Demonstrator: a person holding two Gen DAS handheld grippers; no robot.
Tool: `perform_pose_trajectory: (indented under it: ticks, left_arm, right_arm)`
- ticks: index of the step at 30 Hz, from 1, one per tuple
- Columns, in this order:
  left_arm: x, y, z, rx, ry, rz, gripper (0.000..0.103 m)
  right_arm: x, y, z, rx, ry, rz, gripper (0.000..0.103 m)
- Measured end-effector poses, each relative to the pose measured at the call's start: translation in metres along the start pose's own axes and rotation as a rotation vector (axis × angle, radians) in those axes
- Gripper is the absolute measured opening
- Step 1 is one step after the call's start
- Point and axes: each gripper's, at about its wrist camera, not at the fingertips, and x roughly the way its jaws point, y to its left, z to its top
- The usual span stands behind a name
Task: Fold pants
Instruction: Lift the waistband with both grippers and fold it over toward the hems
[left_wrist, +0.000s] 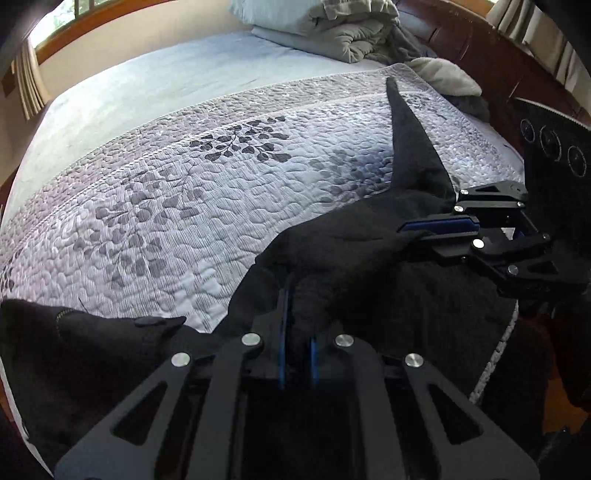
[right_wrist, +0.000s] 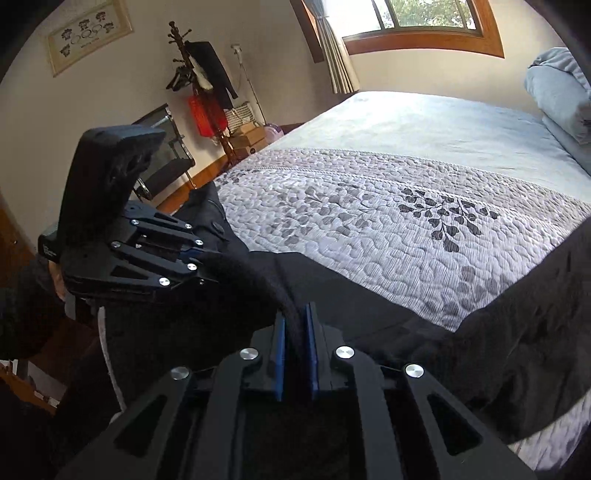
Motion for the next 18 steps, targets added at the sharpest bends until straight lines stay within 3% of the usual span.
perform_pose_trajectory:
  ticks: [10, 18]
  left_arm:
    - [-0.056, -0.068, -0.061, 0.038, -0.07, 0.071, 0.007]
    - [-0.053, -0.092, -0.109, -0.022, -0.035, 0.078, 0.009]
  right_arm:
    - [-0.056, 0.047, -0.041, -0.029, -0.055, 0.038, 0.01]
    - [-0.063, 0.069, -0.088, 0.014, -0.001, 0.063, 0.011]
